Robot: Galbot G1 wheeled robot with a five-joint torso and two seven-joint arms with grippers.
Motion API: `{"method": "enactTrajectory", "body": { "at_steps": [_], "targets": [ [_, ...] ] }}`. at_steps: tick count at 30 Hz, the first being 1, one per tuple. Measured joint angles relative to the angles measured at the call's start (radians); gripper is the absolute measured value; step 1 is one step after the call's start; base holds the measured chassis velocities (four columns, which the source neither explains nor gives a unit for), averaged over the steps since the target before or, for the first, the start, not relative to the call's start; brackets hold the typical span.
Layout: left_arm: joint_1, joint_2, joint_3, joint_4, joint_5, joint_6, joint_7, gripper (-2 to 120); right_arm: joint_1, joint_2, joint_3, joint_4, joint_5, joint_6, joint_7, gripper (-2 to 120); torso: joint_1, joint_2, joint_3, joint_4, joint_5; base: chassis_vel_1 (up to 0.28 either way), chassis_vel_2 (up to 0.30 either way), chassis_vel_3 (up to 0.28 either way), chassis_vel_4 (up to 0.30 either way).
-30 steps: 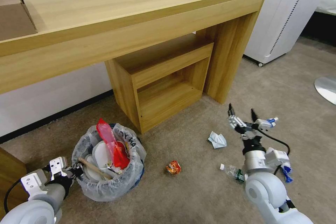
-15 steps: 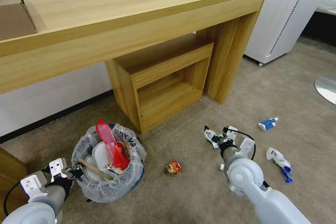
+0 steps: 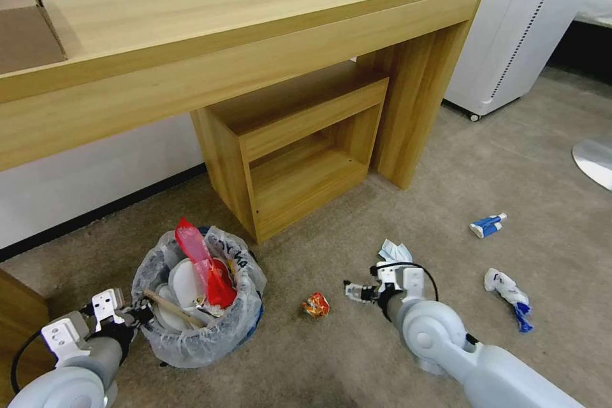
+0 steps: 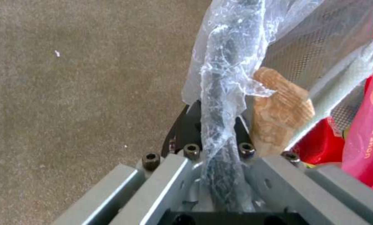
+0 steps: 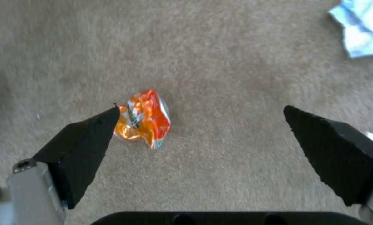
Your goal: Pick up the trash bin and place the garbage on the floor into it.
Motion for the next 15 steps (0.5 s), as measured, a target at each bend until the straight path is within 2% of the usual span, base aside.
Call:
{"method": "enactTrajectory", "body": {
  "at_steps": [7, 10, 11, 14, 15],
  "targets": [
    [-0.008, -0.004, 0.005, 0.007, 0.003, -0.002, 0.0, 1, 0.092, 0.002, -0.098, -0.052, 0.009, -0.013, -0.004, 100, 0.0, 0.0, 0.0, 0.0005, -0.0001, 0.0, 0.0, 0.0, 0.0],
    [-0.026, 0.003, 0.02, 0.024, 0.003, -0.002, 0.001, 1, 0.157, 0.0, -0.187, -0.095, -0.004, -0.024, -0.034, 100, 0.0, 0.0, 0.0, -0.0003, -0.0003, 0.0, 0.0, 0.0, 0.0],
    [-0.026, 0.003, 0.02, 0.024, 0.003, -0.002, 0.001, 1, 0.157, 0.0, -0.187, -0.095, -0.004, -0.024, -0.034, 100, 0.0, 0.0, 0.0, -0.0003, -0.0003, 0.0, 0.0, 0.0, 0.0],
    [-0.028, 0.003, 0.019, 0.033, 0.003, -0.003, 0.002, 1, 0.234, 0.004, -0.305, -0.15, -0.033, -0.014, -0.061, 99, 0.0, 0.0, 0.0, 0.0, -0.0002, 0.0, 0.0, 0.0, 0.0],
    [-0.028, 0.003, 0.019, 0.033, 0.003, -0.003, 0.002, 1, 0.234, 0.004, -0.305, -0.15, -0.033, -0.014, -0.061, 99, 0.0, 0.0, 0.0, 0.0, -0.0002, 0.0, 0.0, 0.0, 0.0]
  ]
}}
